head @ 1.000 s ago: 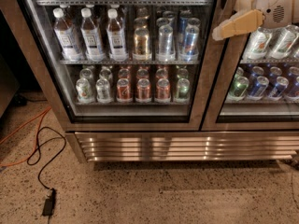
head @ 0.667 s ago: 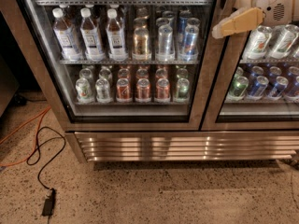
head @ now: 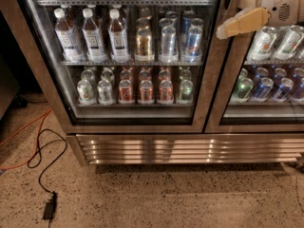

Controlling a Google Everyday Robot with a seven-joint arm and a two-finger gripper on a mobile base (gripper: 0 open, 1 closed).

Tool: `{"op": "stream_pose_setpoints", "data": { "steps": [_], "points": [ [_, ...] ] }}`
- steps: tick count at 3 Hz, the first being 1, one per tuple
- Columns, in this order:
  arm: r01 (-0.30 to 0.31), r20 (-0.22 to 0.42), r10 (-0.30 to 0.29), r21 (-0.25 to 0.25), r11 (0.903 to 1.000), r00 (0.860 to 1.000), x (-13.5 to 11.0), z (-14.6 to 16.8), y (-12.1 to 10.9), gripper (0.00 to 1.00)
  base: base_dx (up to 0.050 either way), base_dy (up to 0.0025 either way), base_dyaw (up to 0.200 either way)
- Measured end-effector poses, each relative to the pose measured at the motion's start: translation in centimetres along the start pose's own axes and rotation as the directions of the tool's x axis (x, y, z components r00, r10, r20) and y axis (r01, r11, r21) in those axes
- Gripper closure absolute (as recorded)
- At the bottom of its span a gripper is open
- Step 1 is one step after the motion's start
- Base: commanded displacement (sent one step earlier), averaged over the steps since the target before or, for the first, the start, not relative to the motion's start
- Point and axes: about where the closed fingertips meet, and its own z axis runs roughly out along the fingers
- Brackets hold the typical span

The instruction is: Open left fridge door

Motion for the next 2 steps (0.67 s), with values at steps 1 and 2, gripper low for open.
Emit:
{"op": "stream_pose_setpoints", "data": {
  "steps": [1,2],
  "points": [
    [0.003,0.008,-0.003,-0.008,1.0,1.0,-0.21,-0.04,0.05,0.0,0.0,0.0,0.0],
    [0.006,0.016,-0.005,-0.017,0.9998,1.0,-0.4,-0.07,0.13,0.0,0.0,0.0,0.0]
  ]
}}
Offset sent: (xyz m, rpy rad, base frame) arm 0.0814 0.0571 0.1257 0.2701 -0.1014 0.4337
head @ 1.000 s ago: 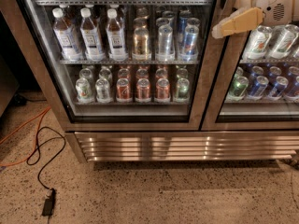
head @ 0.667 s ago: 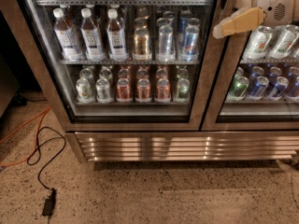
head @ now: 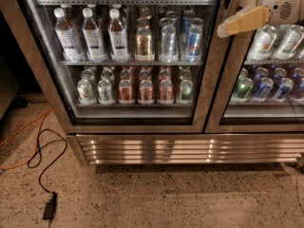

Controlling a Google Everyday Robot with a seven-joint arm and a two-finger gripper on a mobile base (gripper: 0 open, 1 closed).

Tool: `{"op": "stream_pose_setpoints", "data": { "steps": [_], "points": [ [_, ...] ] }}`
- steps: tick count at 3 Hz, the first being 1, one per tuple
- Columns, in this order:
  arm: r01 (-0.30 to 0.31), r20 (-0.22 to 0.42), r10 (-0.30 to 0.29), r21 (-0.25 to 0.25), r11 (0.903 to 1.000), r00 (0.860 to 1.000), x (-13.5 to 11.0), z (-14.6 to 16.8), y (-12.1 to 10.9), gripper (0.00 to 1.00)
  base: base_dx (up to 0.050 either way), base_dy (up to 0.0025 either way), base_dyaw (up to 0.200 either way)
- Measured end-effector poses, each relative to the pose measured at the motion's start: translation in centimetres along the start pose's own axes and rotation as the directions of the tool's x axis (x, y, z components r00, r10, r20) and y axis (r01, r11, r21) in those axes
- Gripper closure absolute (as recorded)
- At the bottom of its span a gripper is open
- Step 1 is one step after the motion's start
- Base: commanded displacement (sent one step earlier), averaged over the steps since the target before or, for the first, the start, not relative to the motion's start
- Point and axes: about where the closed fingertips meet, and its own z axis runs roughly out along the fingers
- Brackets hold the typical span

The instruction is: Open left fridge door

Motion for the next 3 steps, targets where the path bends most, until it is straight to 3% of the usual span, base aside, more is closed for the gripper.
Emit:
{"op": "stream_pose_setpoints", "data": {
  "steps": [3],
  "points": [
    [0.012,0.015,-0.011,-0.024,0.9996,1.0,-0.35,0.12,0.22,0.0,0.0,0.0,0.0]
  ]
}}
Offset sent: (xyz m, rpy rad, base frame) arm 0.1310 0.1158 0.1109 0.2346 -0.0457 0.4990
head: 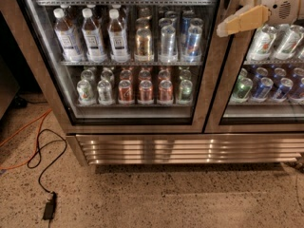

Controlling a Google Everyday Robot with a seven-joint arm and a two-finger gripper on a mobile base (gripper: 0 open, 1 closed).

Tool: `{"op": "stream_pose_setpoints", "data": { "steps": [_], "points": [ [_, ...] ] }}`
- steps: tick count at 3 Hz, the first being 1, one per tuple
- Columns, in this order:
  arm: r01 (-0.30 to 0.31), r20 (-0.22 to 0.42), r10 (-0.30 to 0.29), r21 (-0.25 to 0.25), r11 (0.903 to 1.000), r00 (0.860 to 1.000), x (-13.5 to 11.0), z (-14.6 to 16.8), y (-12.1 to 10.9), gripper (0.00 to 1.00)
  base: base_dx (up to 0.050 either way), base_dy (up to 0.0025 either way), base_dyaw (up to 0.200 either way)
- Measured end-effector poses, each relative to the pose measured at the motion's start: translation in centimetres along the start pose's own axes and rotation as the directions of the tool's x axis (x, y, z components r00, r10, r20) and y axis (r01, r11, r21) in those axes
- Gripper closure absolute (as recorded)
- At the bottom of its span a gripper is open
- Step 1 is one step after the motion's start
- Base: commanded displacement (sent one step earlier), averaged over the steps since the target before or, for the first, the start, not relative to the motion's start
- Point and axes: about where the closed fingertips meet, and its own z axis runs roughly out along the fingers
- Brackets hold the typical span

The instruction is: Open left fridge door

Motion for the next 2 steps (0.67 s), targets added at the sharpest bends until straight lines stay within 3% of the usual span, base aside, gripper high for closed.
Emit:
{"op": "stream_pose_setpoints", "data": {
  "steps": [1,2],
  "points": [
    [0.0,0.0,0.0,0.0,1.0,1.0,0.0,0.0,0.0,0.0,0.0,0.0,0.0],
    [0.0,0.0,0.0,0.0,1.0,1.0,0.0,0.01,0.0,0.19,0.0,0.0,0.0]
  ]
}}
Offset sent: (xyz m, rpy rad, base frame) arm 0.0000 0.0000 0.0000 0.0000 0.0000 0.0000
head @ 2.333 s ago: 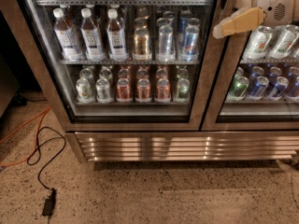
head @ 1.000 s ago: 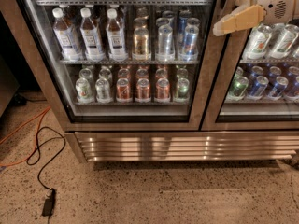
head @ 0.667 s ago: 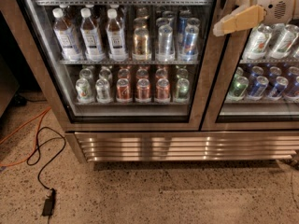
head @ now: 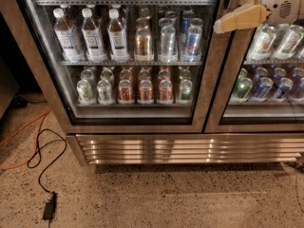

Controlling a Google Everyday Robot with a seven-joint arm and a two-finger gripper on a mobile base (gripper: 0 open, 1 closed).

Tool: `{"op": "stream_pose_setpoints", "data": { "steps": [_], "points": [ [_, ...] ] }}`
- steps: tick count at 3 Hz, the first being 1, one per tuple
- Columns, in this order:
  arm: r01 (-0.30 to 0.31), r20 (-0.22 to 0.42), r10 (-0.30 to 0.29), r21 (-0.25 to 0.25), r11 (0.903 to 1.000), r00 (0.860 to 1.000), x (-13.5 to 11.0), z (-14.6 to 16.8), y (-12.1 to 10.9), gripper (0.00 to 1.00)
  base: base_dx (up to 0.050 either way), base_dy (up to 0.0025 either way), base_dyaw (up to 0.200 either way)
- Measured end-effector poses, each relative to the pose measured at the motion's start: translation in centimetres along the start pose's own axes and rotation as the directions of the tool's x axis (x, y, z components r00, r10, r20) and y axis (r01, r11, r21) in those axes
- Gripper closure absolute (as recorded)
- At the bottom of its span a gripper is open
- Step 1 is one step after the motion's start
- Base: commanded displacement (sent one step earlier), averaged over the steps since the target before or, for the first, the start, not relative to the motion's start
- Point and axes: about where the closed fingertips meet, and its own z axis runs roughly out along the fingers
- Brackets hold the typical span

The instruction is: Open left fridge door

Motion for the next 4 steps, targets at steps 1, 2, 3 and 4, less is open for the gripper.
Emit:
{"op": "stream_pose_setpoints", "data": {
  "steps": [1,2,3,4],
  "points": [
    [0.0,0.0,0.0,0.0,1.0,1.0,0.0,0.0,0.0,0.42,0.0,0.0,0.0],
    [0.0,0.0,0.0,0.0,1.0,1.0,0.0,0.01,0.0,0.65,0.0,0.0,0.0],
    [0.0,0.0,0.0,0.0,1.0,1.0,0.0,0.01,0.0,0.89,0.0,0.0,0.0],
    [0.0,0.0,0.0,0.0,1.0,1.0,0.0,0.01,0.0,1.0,0.0,0.0,0.0]
  ]
}}
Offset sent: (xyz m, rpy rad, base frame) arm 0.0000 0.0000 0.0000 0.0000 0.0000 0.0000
